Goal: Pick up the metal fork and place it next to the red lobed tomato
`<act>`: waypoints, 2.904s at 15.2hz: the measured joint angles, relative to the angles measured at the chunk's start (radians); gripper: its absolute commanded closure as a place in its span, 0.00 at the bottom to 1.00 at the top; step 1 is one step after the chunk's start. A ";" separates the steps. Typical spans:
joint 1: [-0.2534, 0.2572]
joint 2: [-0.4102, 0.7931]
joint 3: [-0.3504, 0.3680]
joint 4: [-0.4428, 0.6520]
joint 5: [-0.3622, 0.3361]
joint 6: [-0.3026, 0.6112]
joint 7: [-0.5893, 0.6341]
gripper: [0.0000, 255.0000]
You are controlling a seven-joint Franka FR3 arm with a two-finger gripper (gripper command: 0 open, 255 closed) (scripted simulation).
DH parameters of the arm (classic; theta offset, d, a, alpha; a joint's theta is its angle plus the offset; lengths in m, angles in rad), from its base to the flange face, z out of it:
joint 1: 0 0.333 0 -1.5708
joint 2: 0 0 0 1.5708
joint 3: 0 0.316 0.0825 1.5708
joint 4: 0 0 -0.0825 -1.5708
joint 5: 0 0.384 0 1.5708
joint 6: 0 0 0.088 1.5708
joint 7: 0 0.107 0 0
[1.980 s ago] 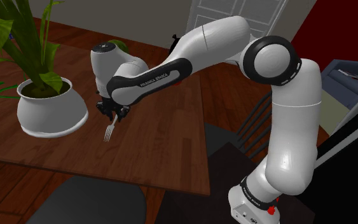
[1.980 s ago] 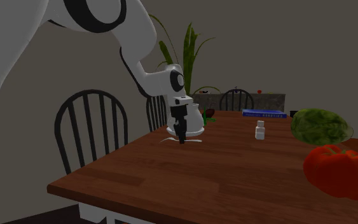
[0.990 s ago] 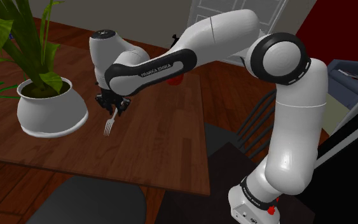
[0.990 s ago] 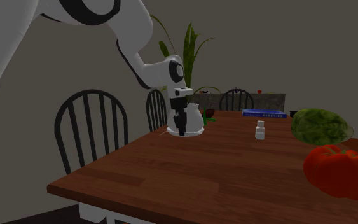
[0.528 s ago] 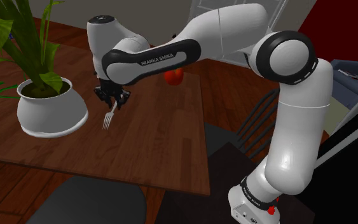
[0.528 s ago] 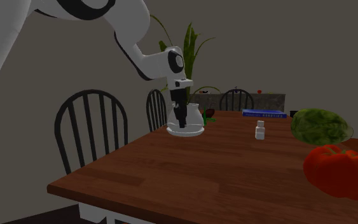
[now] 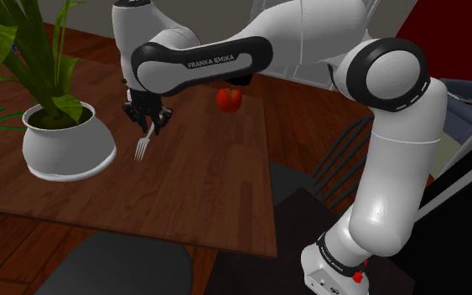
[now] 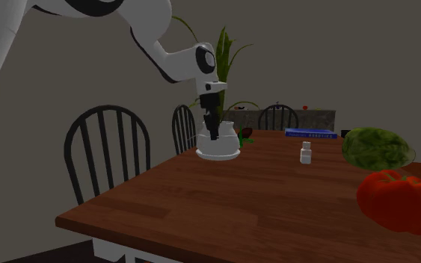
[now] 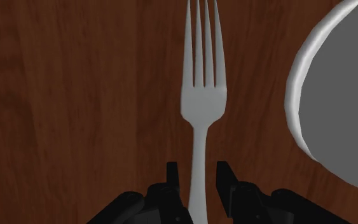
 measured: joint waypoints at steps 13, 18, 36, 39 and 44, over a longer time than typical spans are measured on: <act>0.012 -0.021 0.012 0.145 0.026 -0.158 -0.038 1.00; -0.087 -0.132 0.005 0.015 0.086 -0.108 -0.128 1.00; -0.377 -0.445 -0.169 -0.362 0.277 0.067 -0.606 1.00; -0.411 -0.474 -0.210 -0.394 0.294 0.080 -0.687 1.00; -0.466 -0.480 -0.276 -0.406 0.305 0.097 -0.811 1.00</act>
